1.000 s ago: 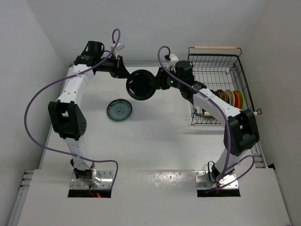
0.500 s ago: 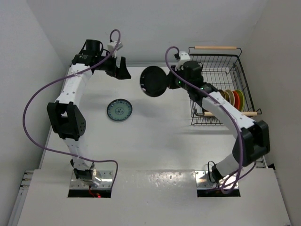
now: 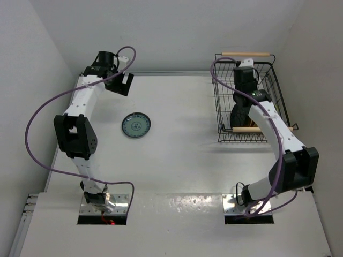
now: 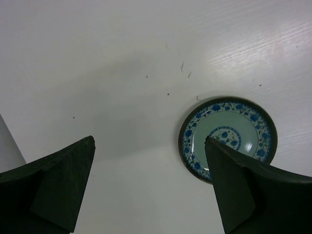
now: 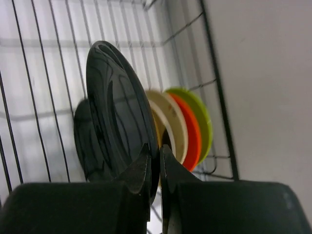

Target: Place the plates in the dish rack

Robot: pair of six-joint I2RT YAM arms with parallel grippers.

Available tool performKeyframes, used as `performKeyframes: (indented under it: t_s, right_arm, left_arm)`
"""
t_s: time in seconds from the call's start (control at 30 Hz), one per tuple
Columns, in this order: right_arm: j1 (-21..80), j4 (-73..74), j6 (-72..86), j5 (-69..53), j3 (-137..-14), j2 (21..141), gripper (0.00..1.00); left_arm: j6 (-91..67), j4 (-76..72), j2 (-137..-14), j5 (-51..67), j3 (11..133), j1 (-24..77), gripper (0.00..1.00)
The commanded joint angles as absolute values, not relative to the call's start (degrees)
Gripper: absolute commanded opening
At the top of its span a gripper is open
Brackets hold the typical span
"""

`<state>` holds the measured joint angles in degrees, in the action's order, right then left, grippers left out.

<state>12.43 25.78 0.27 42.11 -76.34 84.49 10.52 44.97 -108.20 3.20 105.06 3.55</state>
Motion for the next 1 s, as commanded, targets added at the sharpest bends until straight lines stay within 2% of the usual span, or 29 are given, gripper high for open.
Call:
performKeyframes:
  t_s: [0.0, 0.3, 0.7, 0.8, 0.83, 0.87, 0.97]
  right_arm:
    - [11.95, 26.92, 2.89, 37.37, -71.57, 83.94, 0.0]
    - [11.87, 23.65, 5.71, 35.07, -66.28, 87.54, 0.0]
    - [12.83, 23.81, 10.37, 34.99, -65.21, 93.42, 0.0]
    - [12.92, 24.95, 11.07, 35.51, -66.09, 94.13, 0.16]
    - [12.92, 25.13, 10.55, 35.51, -66.27, 93.87, 0.33]
    - [12.92, 25.22, 10.29, 34.81, -66.53, 93.87, 0.41]
    - [12.83, 25.4, 8.54, 34.63, -67.32, 92.29, 0.56]
  left_arm:
    - [11.25, 45.26, -106.79, -0.44, 103.98, 3.16, 1.0]
    - [12.92, 45.26, -108.54, -2.46, 100.03, 3.16, 1.0]
    - [13.97, 45.26, -110.12, -2.29, 98.44, 3.16, 1.0]
    - [13.97, 45.26, -111.7, -2.29, 96.42, 3.16, 1.0]
    - [14.5, 45.26, -112.32, -2.29, 95.89, 3.16, 1.0]
    - [14.5, 45.26, -112.32, -2.29, 95.89, 3.16, 1.0]
    - [15.03, 45.26, -112.32, -3.33, 94.48, 3.16, 1.0]
